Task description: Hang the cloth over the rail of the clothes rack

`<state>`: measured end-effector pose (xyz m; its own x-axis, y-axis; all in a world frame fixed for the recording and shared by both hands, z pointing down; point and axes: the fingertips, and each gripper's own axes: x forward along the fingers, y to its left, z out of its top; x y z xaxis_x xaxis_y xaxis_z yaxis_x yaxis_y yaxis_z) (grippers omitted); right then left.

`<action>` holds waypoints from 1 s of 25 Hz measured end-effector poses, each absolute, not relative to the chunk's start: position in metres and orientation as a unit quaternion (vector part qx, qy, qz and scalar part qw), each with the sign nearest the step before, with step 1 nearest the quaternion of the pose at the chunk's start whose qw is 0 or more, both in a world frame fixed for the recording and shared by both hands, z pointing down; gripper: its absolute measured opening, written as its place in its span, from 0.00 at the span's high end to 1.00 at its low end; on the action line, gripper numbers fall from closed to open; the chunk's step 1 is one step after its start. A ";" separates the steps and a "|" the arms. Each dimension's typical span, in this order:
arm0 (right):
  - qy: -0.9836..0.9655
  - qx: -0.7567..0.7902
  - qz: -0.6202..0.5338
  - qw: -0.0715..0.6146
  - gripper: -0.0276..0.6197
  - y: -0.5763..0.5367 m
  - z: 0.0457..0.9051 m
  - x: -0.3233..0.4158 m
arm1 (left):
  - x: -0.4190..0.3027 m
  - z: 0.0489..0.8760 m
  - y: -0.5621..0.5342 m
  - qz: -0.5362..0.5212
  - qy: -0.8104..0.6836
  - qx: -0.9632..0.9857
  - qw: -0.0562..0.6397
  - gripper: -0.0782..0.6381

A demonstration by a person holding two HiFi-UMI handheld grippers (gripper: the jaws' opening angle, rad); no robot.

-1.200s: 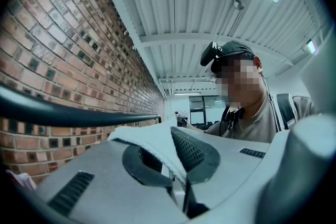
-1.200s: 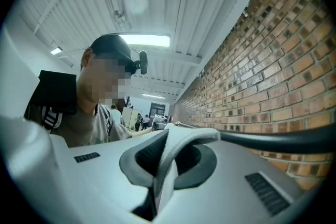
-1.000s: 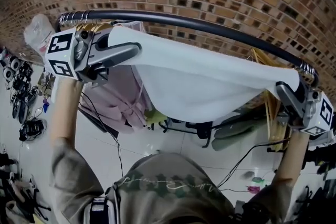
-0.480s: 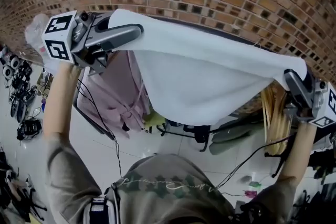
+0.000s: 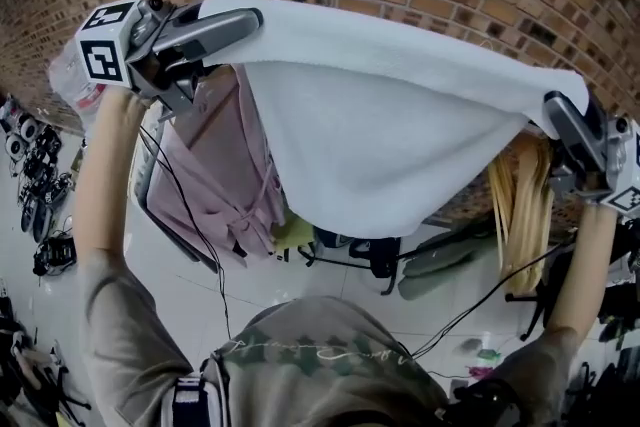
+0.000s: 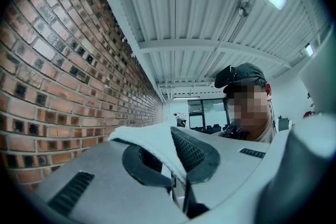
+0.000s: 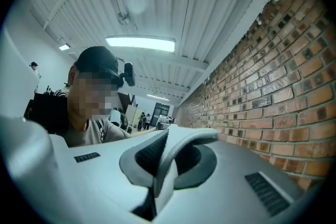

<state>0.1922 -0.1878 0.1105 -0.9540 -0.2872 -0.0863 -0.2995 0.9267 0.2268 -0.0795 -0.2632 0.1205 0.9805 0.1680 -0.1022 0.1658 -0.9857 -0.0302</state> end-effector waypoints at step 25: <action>0.984 -0.138 0.112 0.018 0.93 -0.238 0.052 0.200 | -0.069 0.066 -0.321 0.052 -0.073 -0.996 0.006 0.87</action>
<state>0.2000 -0.2385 0.0518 -0.9610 -0.2684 -0.0663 -0.2764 0.9368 0.2146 -0.0693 -0.3209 0.0657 0.9840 0.1461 -0.1020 0.1449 -0.9893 -0.0188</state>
